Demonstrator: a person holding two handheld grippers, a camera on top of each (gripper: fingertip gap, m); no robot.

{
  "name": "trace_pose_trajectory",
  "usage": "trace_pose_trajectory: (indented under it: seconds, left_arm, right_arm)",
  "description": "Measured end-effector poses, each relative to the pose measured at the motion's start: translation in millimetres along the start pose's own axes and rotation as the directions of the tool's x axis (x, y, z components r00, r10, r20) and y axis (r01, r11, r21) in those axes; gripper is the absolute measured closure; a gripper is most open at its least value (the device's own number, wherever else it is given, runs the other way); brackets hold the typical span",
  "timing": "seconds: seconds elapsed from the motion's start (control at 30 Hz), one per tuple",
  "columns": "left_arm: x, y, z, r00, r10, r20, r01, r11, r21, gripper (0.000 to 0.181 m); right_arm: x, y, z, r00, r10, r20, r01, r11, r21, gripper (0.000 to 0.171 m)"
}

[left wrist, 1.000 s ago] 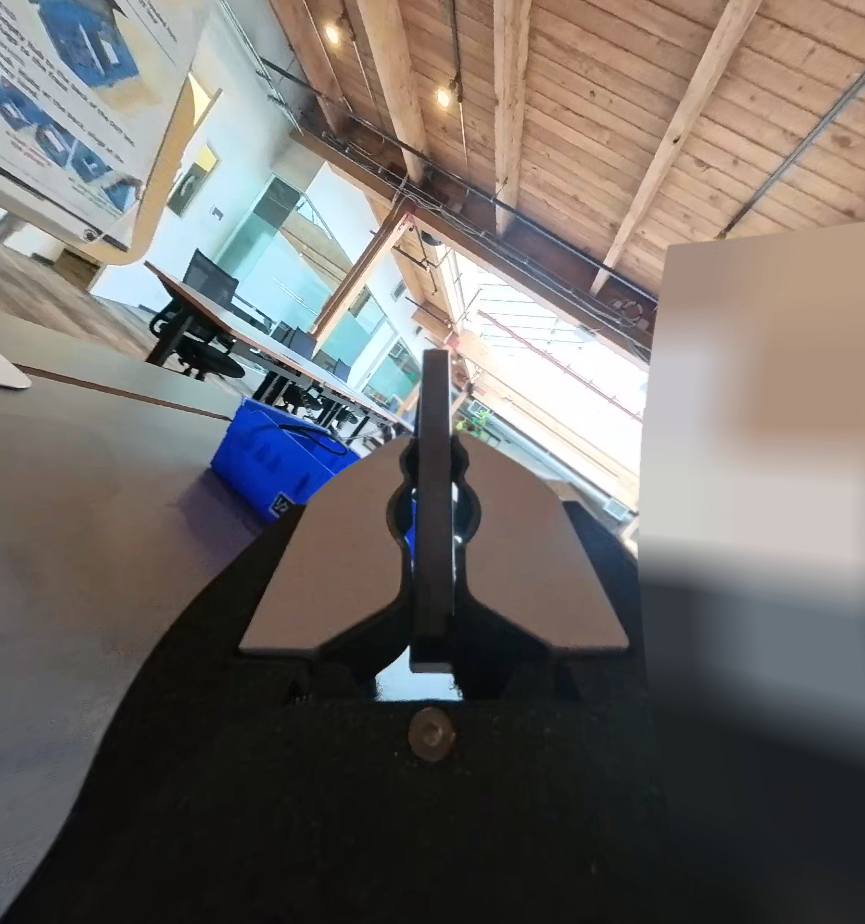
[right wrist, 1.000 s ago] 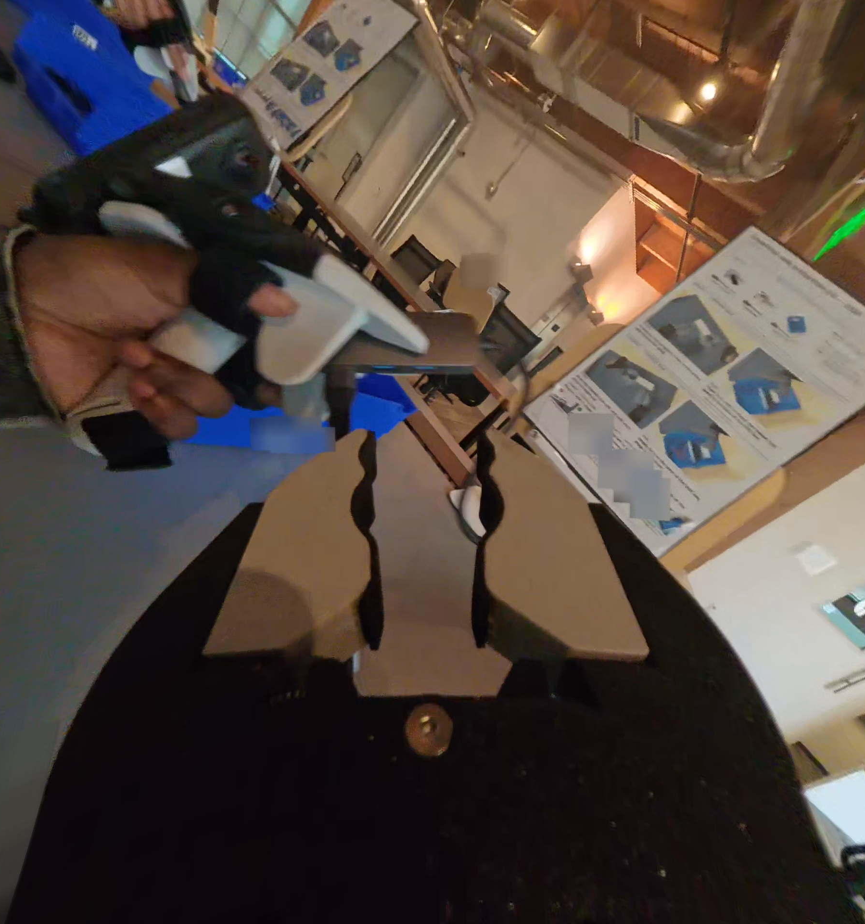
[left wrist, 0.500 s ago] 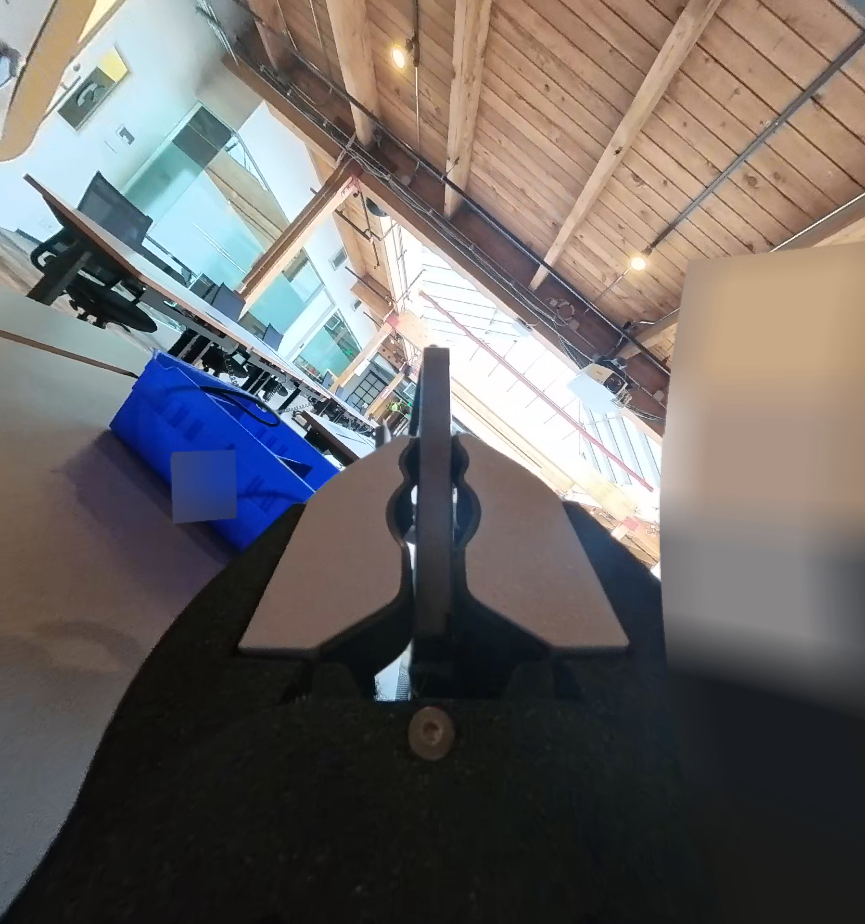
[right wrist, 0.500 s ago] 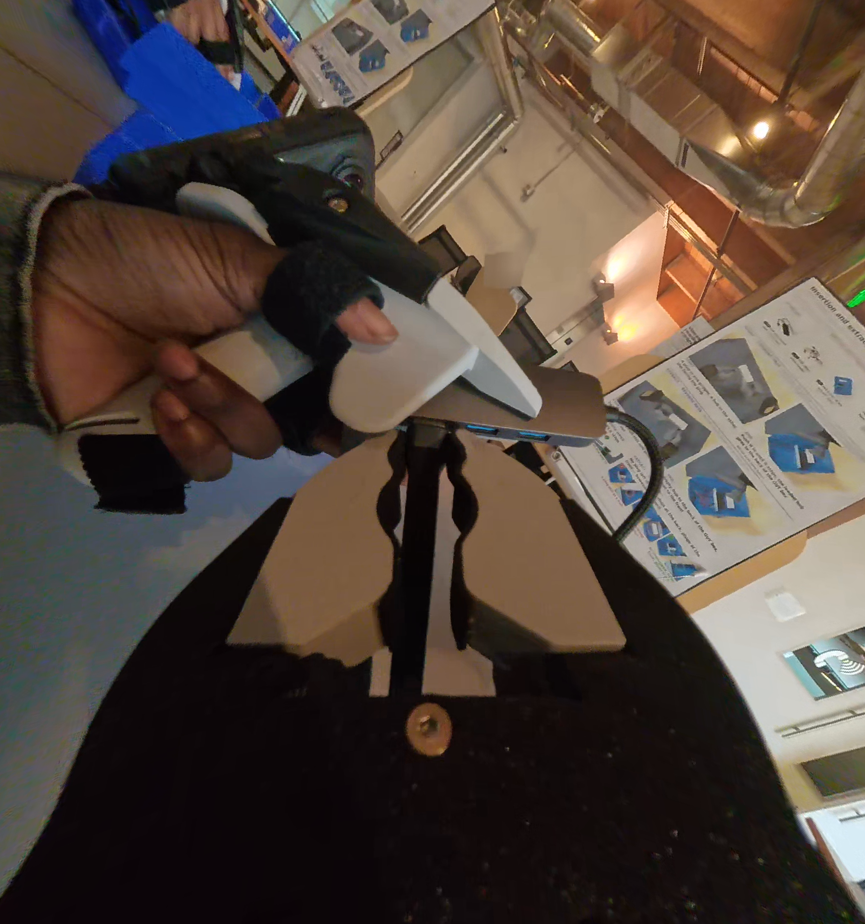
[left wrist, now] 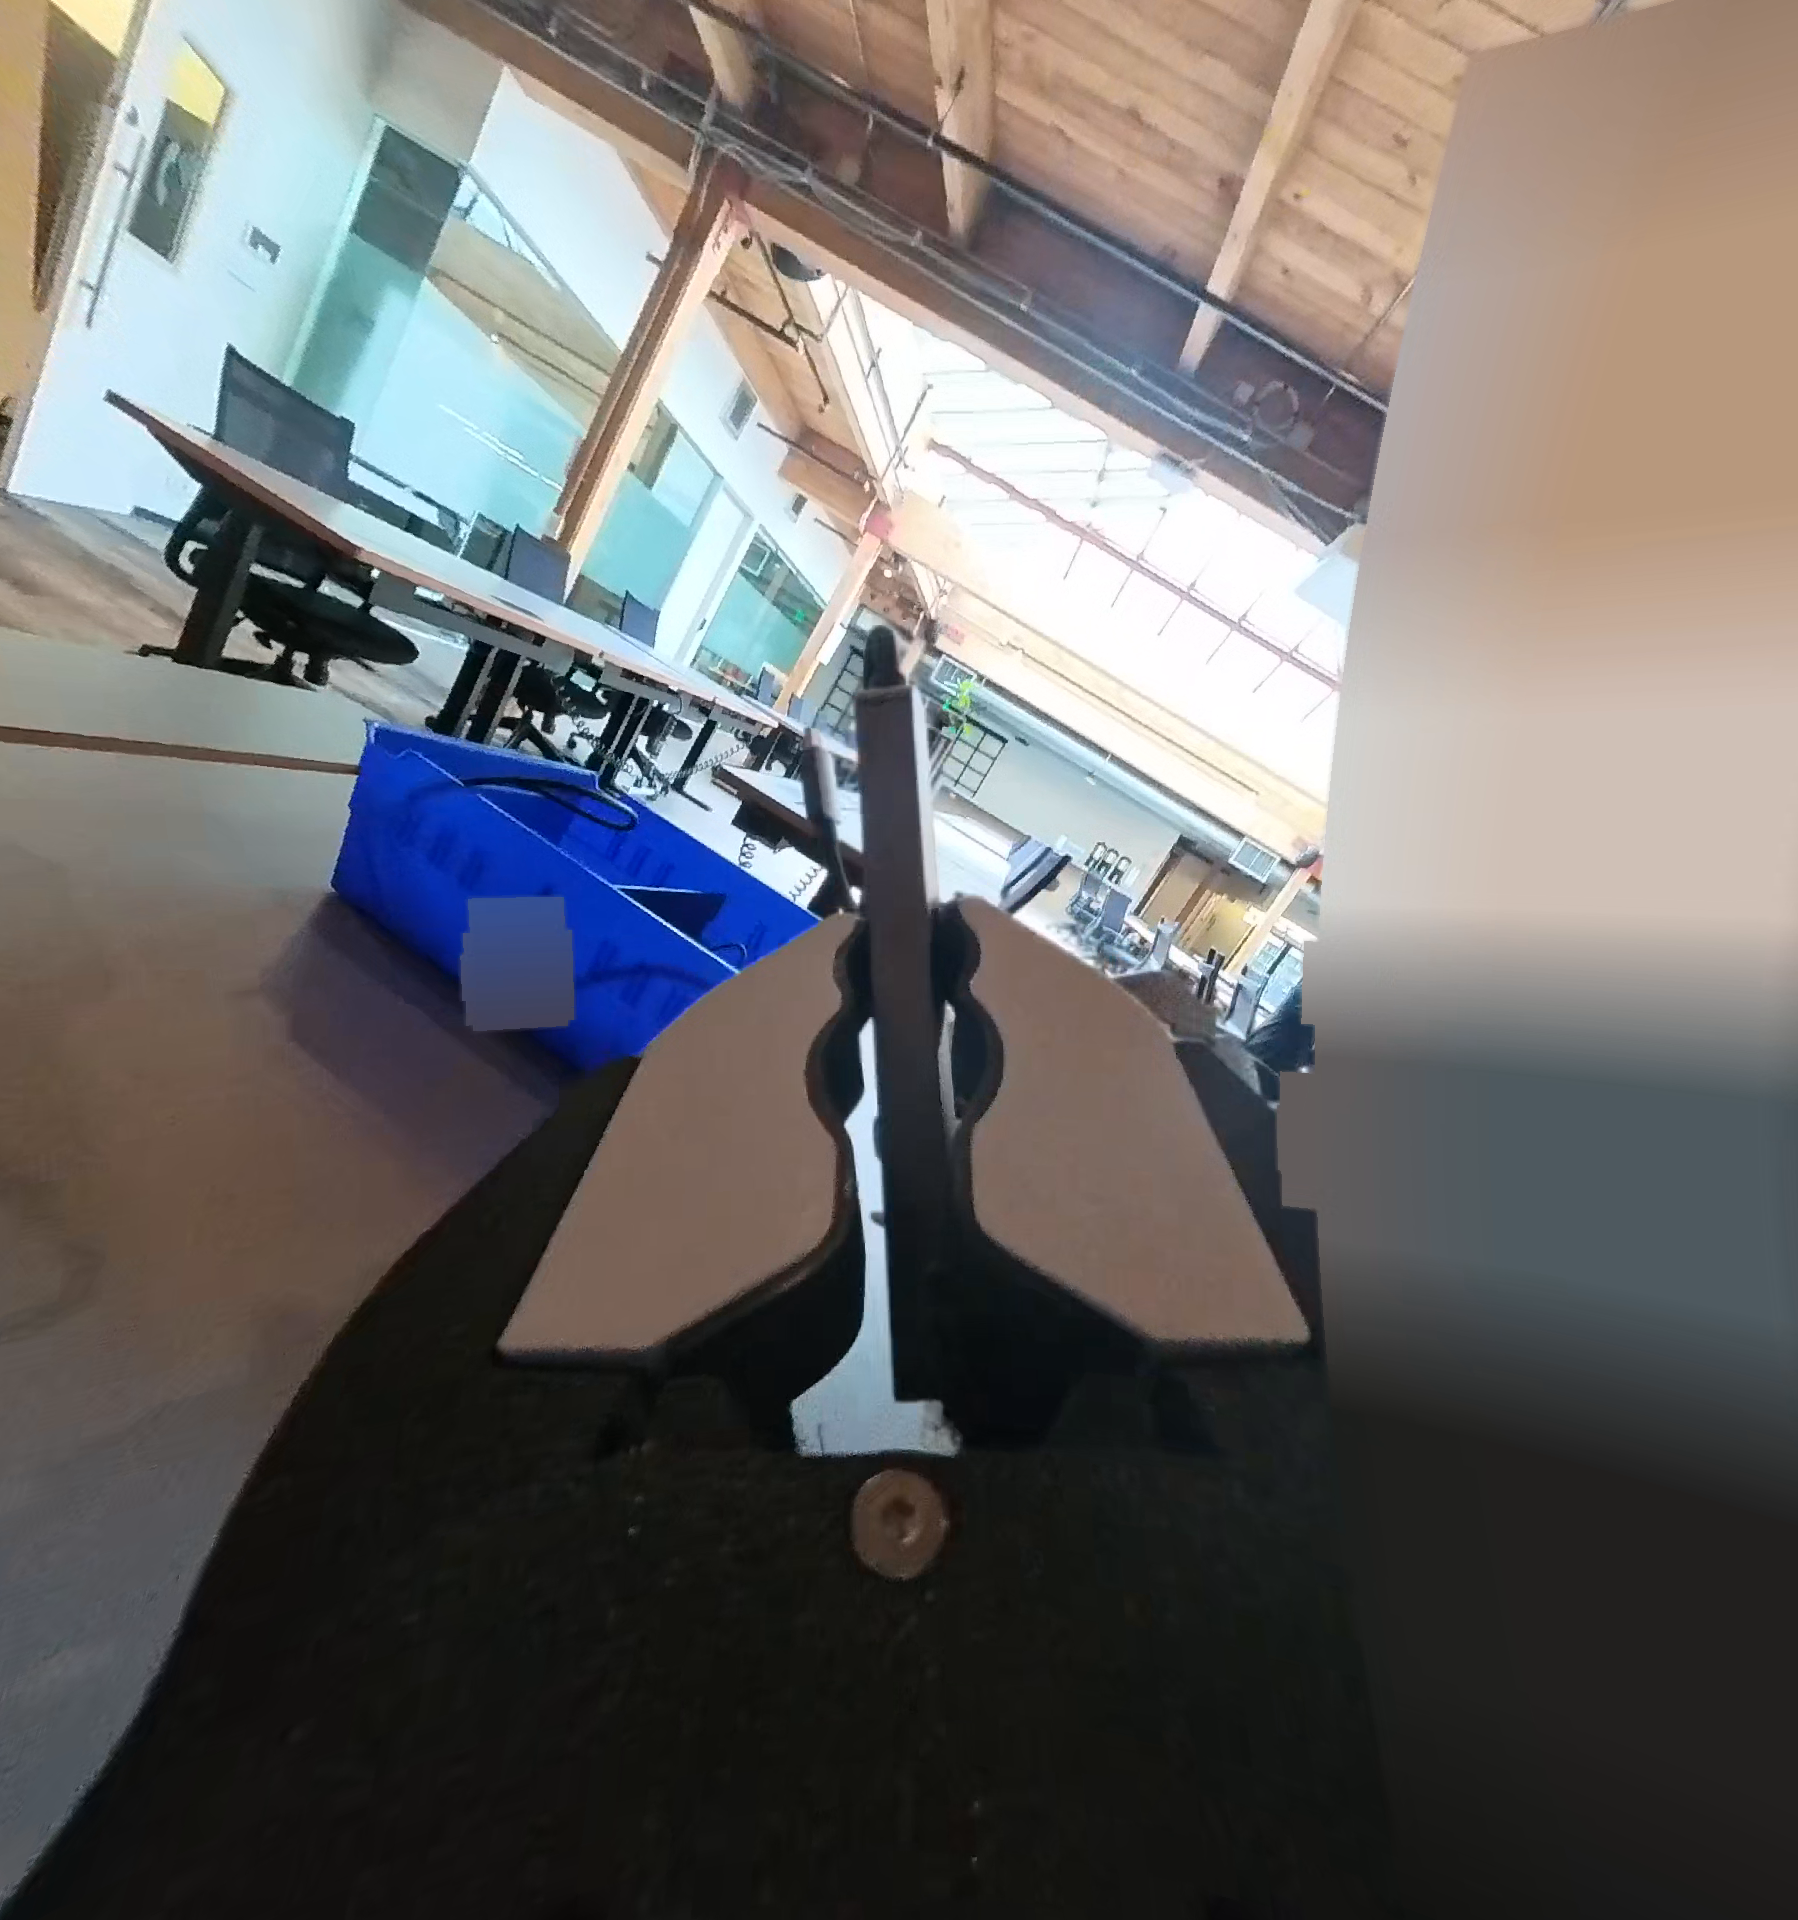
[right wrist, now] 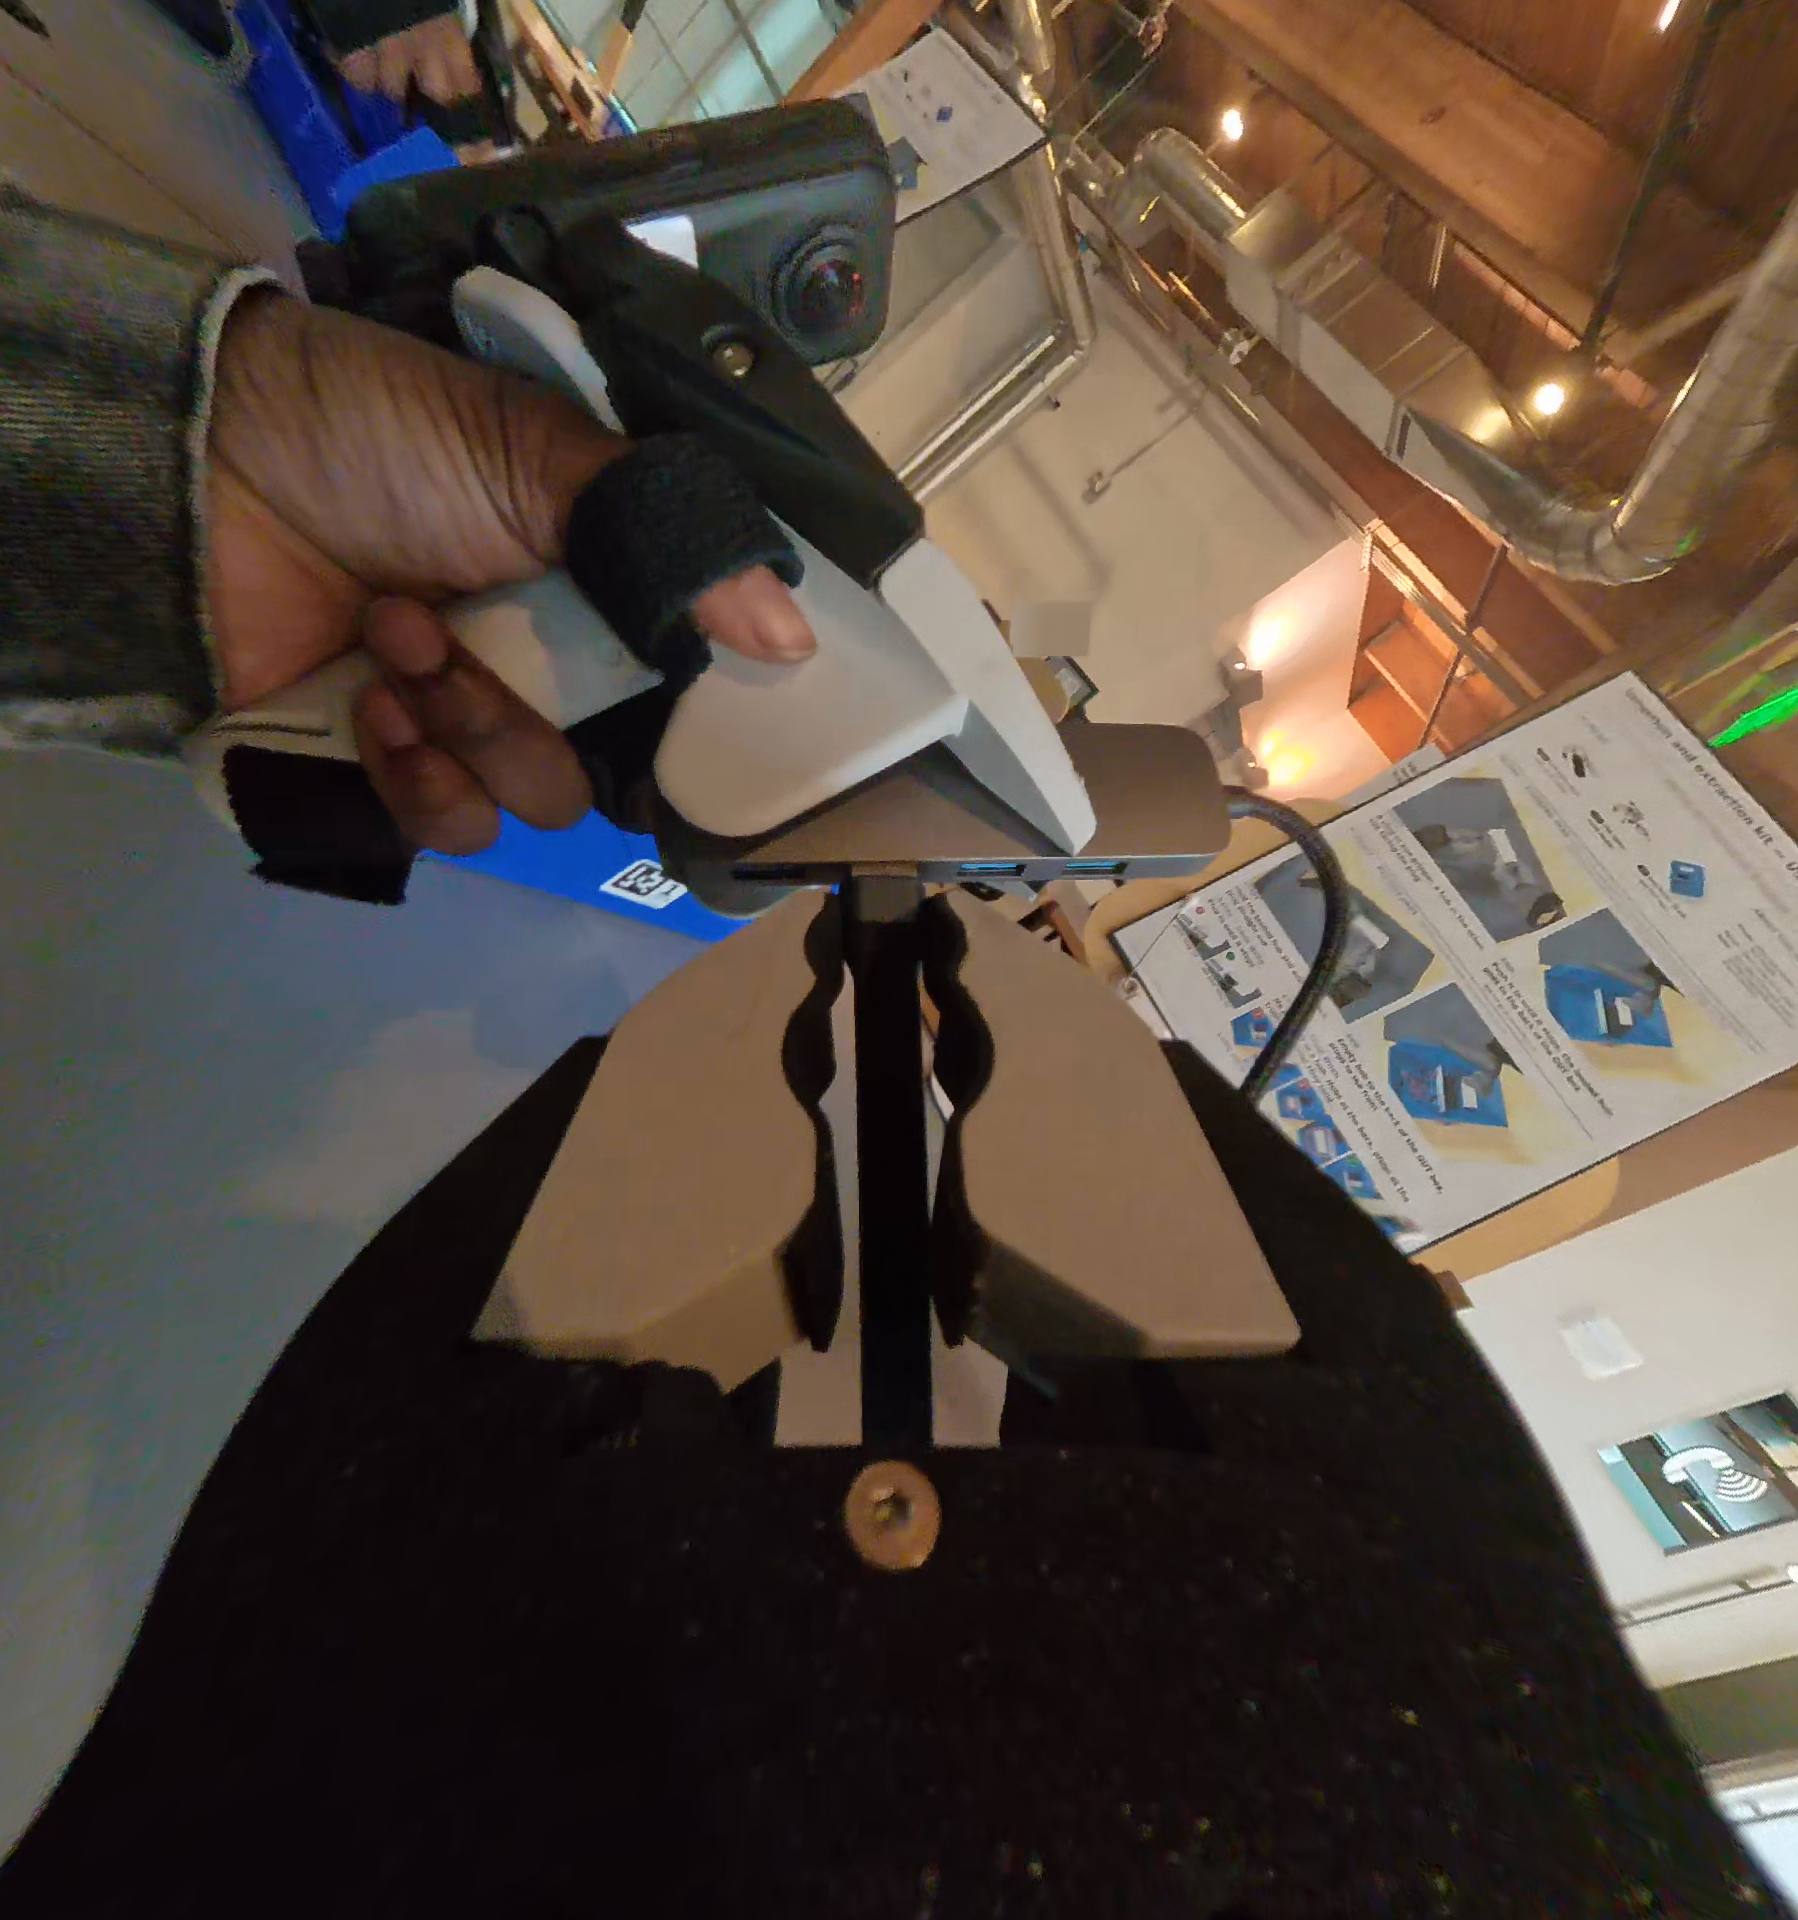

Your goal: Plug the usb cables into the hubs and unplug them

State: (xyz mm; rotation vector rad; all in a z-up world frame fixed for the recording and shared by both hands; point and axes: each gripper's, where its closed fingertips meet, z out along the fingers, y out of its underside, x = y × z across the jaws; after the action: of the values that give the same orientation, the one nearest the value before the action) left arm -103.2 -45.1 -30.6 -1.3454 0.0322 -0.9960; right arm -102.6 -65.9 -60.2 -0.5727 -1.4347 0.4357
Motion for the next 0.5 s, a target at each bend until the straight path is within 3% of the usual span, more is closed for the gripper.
trace_pose_trajectory:
  seconds: [0.17, 0.33, 0.5]
  left_arm:
    - [6, 7, 7, 0.994, -0.065, -0.086, 0.062, 0.997, -0.035, 0.168]
    - [11, 15, 11, 0.996, -0.011, -0.09, 0.002, 0.995, -0.096, 0.155]
    - [11, 13, 11, 0.996, 0.083, -0.029, -0.085, 0.993, -0.084, 0.169]
  right_arm:
    - [3, 3, -4, 1.0, -0.004, -0.001, 0.004, 0.999, 0.034, 0.157]
    - [17, 7, -10, 0.999, -0.002, -0.054, 0.004, 1.0, 0.031, 0.157]
    - [25, 5, -14, 0.996, -0.015, -0.09, 0.018, 0.999, 0.037, 0.157]
